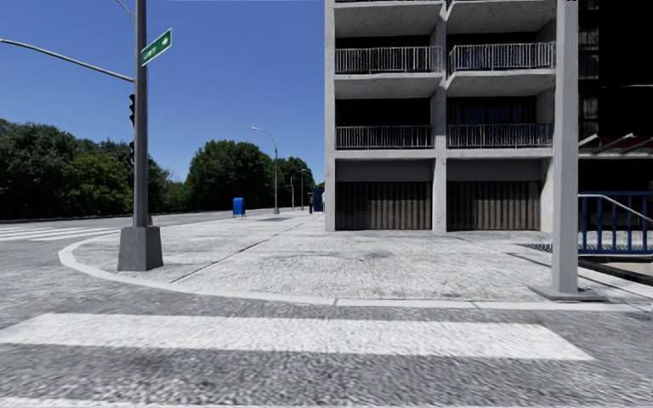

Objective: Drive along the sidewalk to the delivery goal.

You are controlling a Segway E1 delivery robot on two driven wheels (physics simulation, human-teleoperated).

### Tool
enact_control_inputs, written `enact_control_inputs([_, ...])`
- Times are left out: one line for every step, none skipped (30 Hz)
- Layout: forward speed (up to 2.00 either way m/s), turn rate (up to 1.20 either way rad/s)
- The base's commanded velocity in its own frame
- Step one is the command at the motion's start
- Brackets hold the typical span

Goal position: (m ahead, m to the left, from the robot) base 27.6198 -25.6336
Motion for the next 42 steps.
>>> enact_control_inputs([2.00, 0.00])
enact_control_inputs([2.00, 0.00])
enact_control_inputs([2.00, 0.00])
enact_control_inputs([2.00, 0.00])
enact_control_inputs([2.00, 0.00])
enact_control_inputs([2.00, 0.00])
enact_control_inputs([2.00, 0.00])
enact_control_inputs([2.00, 0.00])
enact_control_inputs([2.00, 0.00])
enact_control_inputs([2.00, 0.00])
enact_control_inputs([2.00, 0.00])
enact_control_inputs([2.00, 0.00])
enact_control_inputs([2.00, 0.00])
enact_control_inputs([2.00, 0.00])
enact_control_inputs([2.00, 0.00])
enact_control_inputs([2.00, 0.00])
enact_control_inputs([2.00, 0.00])
enact_control_inputs([2.00, 0.00])
enact_control_inputs([2.00, 0.00])
enact_control_inputs([2.00, 0.00])
enact_control_inputs([2.00, 0.00])
enact_control_inputs([2.00, 0.00])
enact_control_inputs([1.80, 0.00])
enact_control_inputs([1.80, 0.00])
enact_control_inputs([1.46, 0.00])
enact_control_inputs([1.36, 0.00])
enact_control_inputs([1.33, 0.00])
enact_control_inputs([1.32, 0.00])
enact_control_inputs([1.32, 0.00])
enact_control_inputs([1.32, 0.00])
enact_control_inputs([1.31, 0.00])
enact_control_inputs([1.31, 0.00])
enact_control_inputs([1.31, 0.00])
enact_control_inputs([1.31, 0.00])
enact_control_inputs([1.29, 0.00])
enact_control_inputs([1.26, 0.00])
enact_control_inputs([1.25, 0.00])
enact_control_inputs([1.25, 0.00])
enact_control_inputs([1.24, 0.00])
enact_control_inputs([1.24, 0.00])
enact_control_inputs([1.24, 0.00])
enact_control_inputs([1.24, 0.00])
